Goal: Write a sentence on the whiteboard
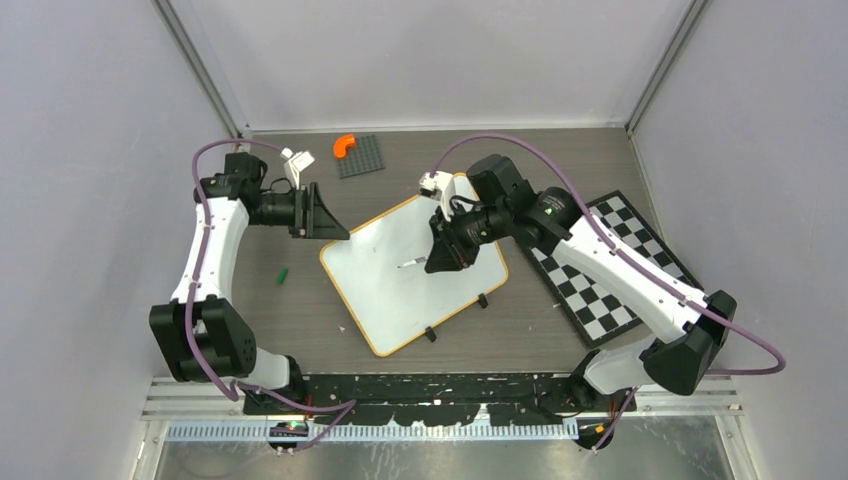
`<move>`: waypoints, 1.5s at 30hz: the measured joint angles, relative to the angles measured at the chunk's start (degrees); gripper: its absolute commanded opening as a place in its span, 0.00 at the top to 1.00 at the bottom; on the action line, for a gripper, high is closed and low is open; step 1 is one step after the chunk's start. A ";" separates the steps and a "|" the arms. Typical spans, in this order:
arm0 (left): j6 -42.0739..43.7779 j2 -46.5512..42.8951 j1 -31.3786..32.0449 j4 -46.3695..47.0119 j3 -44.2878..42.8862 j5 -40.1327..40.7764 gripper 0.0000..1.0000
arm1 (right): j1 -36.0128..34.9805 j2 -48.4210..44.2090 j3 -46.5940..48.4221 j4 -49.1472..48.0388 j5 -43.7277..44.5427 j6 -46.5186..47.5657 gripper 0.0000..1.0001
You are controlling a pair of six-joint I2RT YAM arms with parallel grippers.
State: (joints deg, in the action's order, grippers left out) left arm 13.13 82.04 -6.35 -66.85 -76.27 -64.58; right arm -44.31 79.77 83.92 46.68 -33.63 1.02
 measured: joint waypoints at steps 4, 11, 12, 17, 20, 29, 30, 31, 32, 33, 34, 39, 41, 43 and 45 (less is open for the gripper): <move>1.31 0.22 0.00 -0.17 0.00 -1.60 0.48 | -1.64 0.26 0.00 -1.44 1.88 -0.24 1.00; 3.58 2.10 0.72 -1.33 -0.42 -2.80 0.48 | -3.17 2.12 0.42 -1.51 2.47 -0.31 1.00; 3.74 2.29 1.05 -1.40 -0.42 -2.78 0.49 | -3.21 2.47 0.74 -1.33 2.47 -0.31 1.00; 3.98 2.64 2.49 -1.60 -0.44 -2.73 0.57 | -3.28 3.10 2.05 -1.42 2.54 -0.31 1.00; 4.04 2.64 2.73 -1.64 -0.44 -2.75 0.60 | -3.32 3.10 1.84 -1.92 3.10 -0.39 1.00; 4.11 2.99 3.87 -1.66 -0.52 -2.73 0.72 | -3.37 3.08 1.38 -3.10 4.57 -1.25 1.00; 4.11 3.17 4.09 -1.66 -0.61 -2.73 0.73 | -3.37 3.08 1.38 -3.32 4.72 -1.46 1.00; 4.11 3.34 4.24 -1.66 -0.70 -2.71 0.74 | -3.37 3.08 1.38 -3.50 4.94 -1.68 1.00; 4.11 3.56 4.46 -1.70 -0.83 -2.69 0.74 | -3.37 3.08 1.38 -3.78 5.20 -1.95 1.00; 4.11 3.80 4.59 -1.73 -1.07 -2.67 0.75 | -3.37 3.10 1.38 -3.93 5.35 -2.21 1.00; 4.11 4.02 4.70 -1.75 -1.29 -2.64 0.76 | -3.37 3.10 1.38 -4.17 5.62 -2.51 1.00; 4.11 4.63 4.79 -1.81 -2.05 -2.38 0.81 | -4.44 5.22 4.72 -4.24 7.67 -2.93 1.00; 4.09 4.76 4.79 -1.79 -2.38 -2.10 0.81 | -5.51 6.62 7.04 -4.39 8.63 -2.89 1.00; 4.11 4.76 4.79 -1.81 -2.47 -1.84 0.82 | -6.71 7.87 9.16 -4.48 9.55 -2.82 1.00; 4.09 4.76 4.79 -1.81 -2.47 -1.42 0.84 | -8.07 9.11 11.06 -4.85 10.49 -2.67 1.00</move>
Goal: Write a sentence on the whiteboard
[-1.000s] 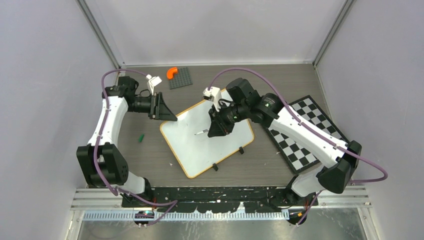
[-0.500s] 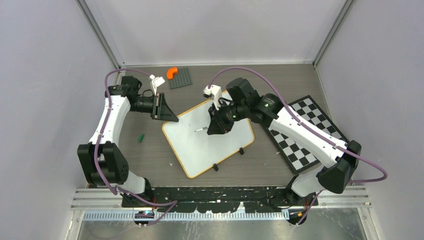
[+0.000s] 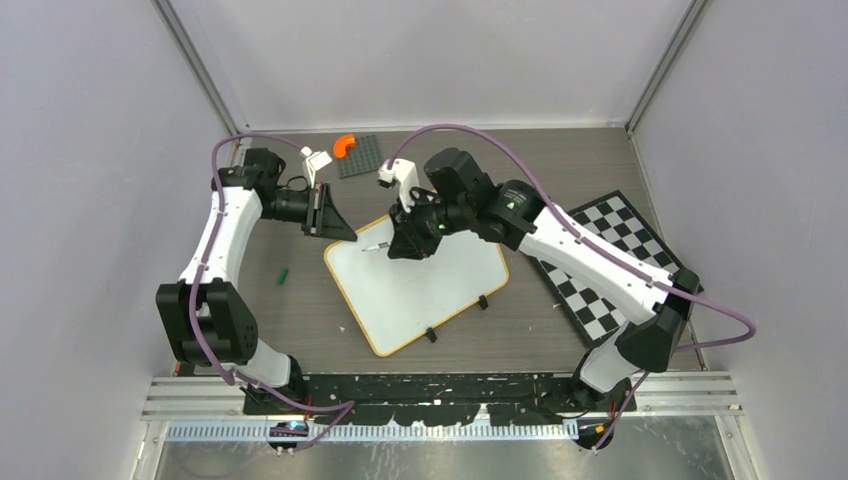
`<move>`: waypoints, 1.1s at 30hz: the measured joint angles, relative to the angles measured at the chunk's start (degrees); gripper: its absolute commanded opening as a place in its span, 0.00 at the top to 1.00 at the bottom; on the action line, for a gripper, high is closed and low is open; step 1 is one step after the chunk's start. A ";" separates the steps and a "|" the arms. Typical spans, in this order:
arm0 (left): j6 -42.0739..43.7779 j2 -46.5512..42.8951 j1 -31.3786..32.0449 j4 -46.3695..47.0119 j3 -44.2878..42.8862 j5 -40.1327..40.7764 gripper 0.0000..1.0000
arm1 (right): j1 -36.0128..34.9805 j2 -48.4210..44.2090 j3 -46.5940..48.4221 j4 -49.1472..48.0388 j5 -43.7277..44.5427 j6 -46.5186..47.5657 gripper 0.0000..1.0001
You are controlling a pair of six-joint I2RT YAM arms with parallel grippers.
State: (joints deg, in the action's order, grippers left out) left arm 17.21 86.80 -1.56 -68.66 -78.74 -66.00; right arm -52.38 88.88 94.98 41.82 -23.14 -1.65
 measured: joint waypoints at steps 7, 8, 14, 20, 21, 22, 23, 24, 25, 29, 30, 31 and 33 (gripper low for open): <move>0.70 0.00 0.00 0.09 0.00 -0.11 0.99 | -4.44 3.87 2.25 -0.37 3.74 0.48 1.00; 0.87 0.00 0.04 0.11 0.00 -0.17 1.00 | -4.79 4.39 2.43 -0.42 4.09 0.50 1.00; 1.29 -0.02 0.04 0.09 0.00 -0.26 1.00 | -6.12 7.21 3.30 -0.37 6.14 0.68 1.00; 1.38 -0.02 0.04 0.07 0.00 -0.26 1.00 | -6.12 8.02 4.57 -0.61 7.23 0.68 1.00; 1.40 -0.02 0.04 0.09 0.00 -0.26 1.00 | -6.12 8.15 4.81 -0.63 7.30 0.68 1.00; 1.44 -0.02 0.04 0.07 0.00 -0.26 1.00 | -6.12 8.26 5.05 -0.72 7.41 0.68 1.00; 1.46 -0.02 0.04 0.07 0.00 -0.26 1.00 | -6.12 8.46 5.29 -0.81 7.48 0.68 1.00; 1.46 -0.02 0.04 0.07 0.00 -0.26 1.00 | -6.14 8.70 5.60 -0.85 7.50 0.68 1.00; 1.49 -0.02 0.04 0.07 0.00 -0.26 1.00 | -6.16 8.98 5.84 -0.92 7.50 0.68 1.00; 1.51 -0.02 0.04 0.07 0.00 -0.26 1.00 | -6.38 9.97 6.19 -1.07 7.50 0.68 1.00; 1.51 -0.02 0.04 0.07 0.00 -0.26 1.00 | -6.40 10.19 6.19 -1.09 7.52 0.68 1.00; 1.51 -0.02 0.04 0.07 0.00 -0.26 1.00 | -6.43 10.34 6.19 -1.07 7.50 0.68 1.00; 1.51 -0.02 0.04 0.07 0.00 -0.26 1.00 | -6.47 10.64 6.23 -1.05 7.58 0.68 1.00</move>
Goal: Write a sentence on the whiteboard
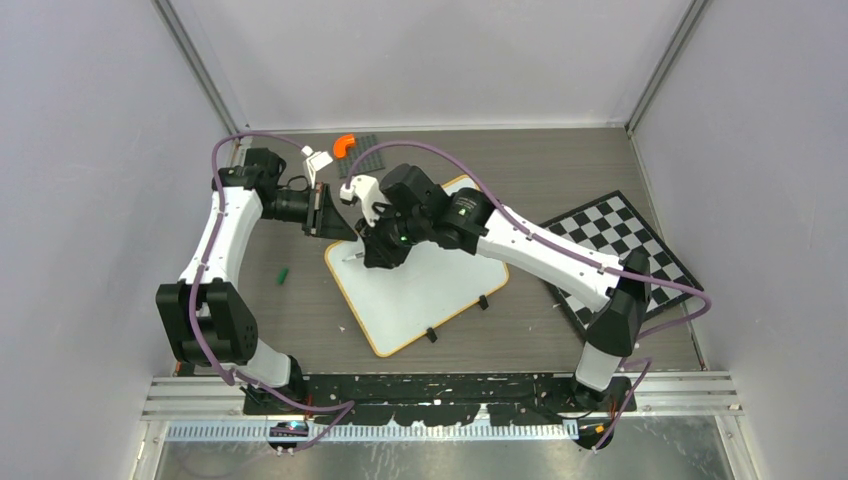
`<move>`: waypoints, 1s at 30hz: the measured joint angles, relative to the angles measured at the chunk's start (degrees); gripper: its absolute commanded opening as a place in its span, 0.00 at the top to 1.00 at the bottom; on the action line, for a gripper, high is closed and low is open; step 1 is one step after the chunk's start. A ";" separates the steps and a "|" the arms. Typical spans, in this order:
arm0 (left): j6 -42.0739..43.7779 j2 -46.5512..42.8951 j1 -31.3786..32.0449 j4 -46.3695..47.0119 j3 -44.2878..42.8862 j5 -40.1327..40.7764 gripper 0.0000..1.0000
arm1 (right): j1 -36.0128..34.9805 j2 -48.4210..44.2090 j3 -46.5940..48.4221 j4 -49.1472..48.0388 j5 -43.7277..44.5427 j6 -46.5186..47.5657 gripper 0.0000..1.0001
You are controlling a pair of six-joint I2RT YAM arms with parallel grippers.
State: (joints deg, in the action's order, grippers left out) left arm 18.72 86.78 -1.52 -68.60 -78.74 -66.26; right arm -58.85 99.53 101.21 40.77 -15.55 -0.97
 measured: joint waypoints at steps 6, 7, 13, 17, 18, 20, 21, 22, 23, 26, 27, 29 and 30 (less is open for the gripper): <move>0.00 0.00 0.00 0.00 0.00 0.00 1.00 | -0.09 0.52 0.61 -0.04 0.17 0.04 1.00; 0.00 0.00 0.00 0.00 0.00 0.00 1.00 | -0.09 0.55 0.68 -0.02 0.22 0.04 1.00; 0.00 0.00 0.00 0.00 0.00 0.00 1.00 | -0.13 1.22 1.44 -0.09 0.55 0.20 1.00; 0.00 0.00 0.00 0.00 0.00 0.00 1.00 | -0.17 1.64 1.46 -0.07 0.92 0.83 1.00; 0.00 0.00 0.00 0.00 0.00 0.00 1.00 | -0.17 1.75 1.46 -0.07 1.01 0.98 1.00; 0.00 0.00 0.00 0.00 0.00 0.02 1.00 | -0.17 1.88 1.46 -0.04 1.25 1.22 1.00; 0.02 0.00 0.00 0.02 0.00 0.02 1.00 | -0.17 1.88 1.46 -0.04 1.31 1.29 1.00; 0.02 0.00 0.00 0.02 0.00 0.02 1.00 | -0.17 1.88 1.44 -0.04 1.36 1.33 1.00; 0.02 0.00 0.00 0.02 0.00 0.04 1.00 | -0.17 1.88 1.44 -0.04 1.38 1.38 1.00; 0.02 0.00 0.00 0.04 0.00 0.04 1.00 | -0.17 1.88 1.44 -0.07 1.42 1.57 1.00; 0.04 0.00 0.00 0.04 0.00 0.04 1.00 | -0.17 1.88 1.42 -0.04 1.46 1.68 1.00; 0.04 0.00 0.00 0.04 0.00 0.04 1.00 | -0.17 1.88 1.33 -0.09 1.53 1.92 1.00; 0.09 0.00 0.00 0.04 0.00 0.07 1.00 | -0.17 1.88 1.27 -0.11 1.55 1.99 1.00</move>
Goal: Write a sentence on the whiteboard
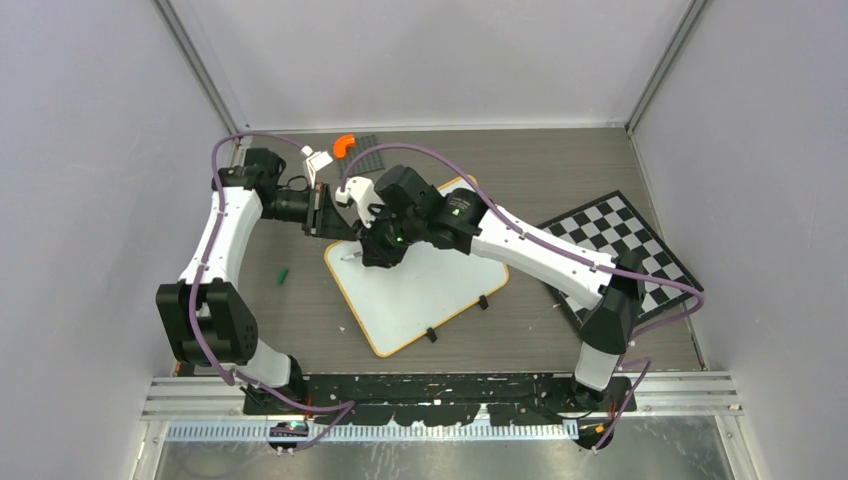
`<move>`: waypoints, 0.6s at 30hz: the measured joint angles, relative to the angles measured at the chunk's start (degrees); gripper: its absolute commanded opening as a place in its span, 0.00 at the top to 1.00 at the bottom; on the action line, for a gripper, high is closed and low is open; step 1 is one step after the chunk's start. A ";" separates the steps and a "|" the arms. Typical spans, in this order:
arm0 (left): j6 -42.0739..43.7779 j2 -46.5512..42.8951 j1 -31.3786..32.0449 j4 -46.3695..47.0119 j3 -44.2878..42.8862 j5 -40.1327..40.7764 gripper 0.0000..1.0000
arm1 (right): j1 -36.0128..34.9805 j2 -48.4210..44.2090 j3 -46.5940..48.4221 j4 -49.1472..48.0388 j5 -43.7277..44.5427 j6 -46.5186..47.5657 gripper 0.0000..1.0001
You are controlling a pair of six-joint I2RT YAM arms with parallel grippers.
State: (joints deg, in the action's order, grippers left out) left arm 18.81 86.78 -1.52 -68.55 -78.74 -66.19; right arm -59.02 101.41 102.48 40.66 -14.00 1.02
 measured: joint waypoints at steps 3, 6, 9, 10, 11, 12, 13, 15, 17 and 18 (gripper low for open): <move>0.13 0.00 0.00 0.11 0.00 0.17 1.00 | 0.00 0.00 -0.76 -0.33 -0.02 0.20 1.00; 0.42 0.00 0.00 0.17 0.00 0.39 1.00 | -0.11 -0.11 -2.32 -0.42 -0.26 0.17 1.00; 0.76 0.00 0.00 0.37 0.00 0.50 1.00 | -0.35 -0.17 -3.65 -0.44 -0.76 0.15 1.00; 0.83 0.00 0.00 0.42 0.00 0.55 1.00 | -0.39 -0.20 -4.13 -0.44 -0.96 0.13 1.00; 0.90 0.00 0.00 0.44 0.00 0.59 1.00 | -0.44 -0.24 -4.46 -0.44 -1.14 0.13 1.00; 0.94 0.00 0.00 0.48 0.00 0.59 1.00 | -0.46 -0.33 -4.90 -0.46 -1.36 0.11 1.00; 0.94 0.00 0.00 0.50 0.00 0.59 1.00 | -0.48 -0.50 -5.46 -0.50 -1.55 0.00 1.00; 0.92 0.00 0.00 0.50 0.00 0.59 1.00 | -0.48 -0.81 -6.21 -0.48 -1.73 -0.11 1.00; 0.92 0.00 0.00 0.50 0.00 0.59 1.00 | -0.48 -1.11 -6.93 -0.57 -1.79 -0.26 1.00; 0.92 0.00 0.00 0.50 0.00 0.57 1.00 | -0.48 -1.22 -7.13 -0.57 -1.81 -0.28 1.00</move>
State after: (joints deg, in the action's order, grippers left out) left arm 19.73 86.78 -1.52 -68.05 -78.74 -65.63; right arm -59.51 100.18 95.35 40.10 -15.81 0.73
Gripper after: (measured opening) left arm 0.093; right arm 0.186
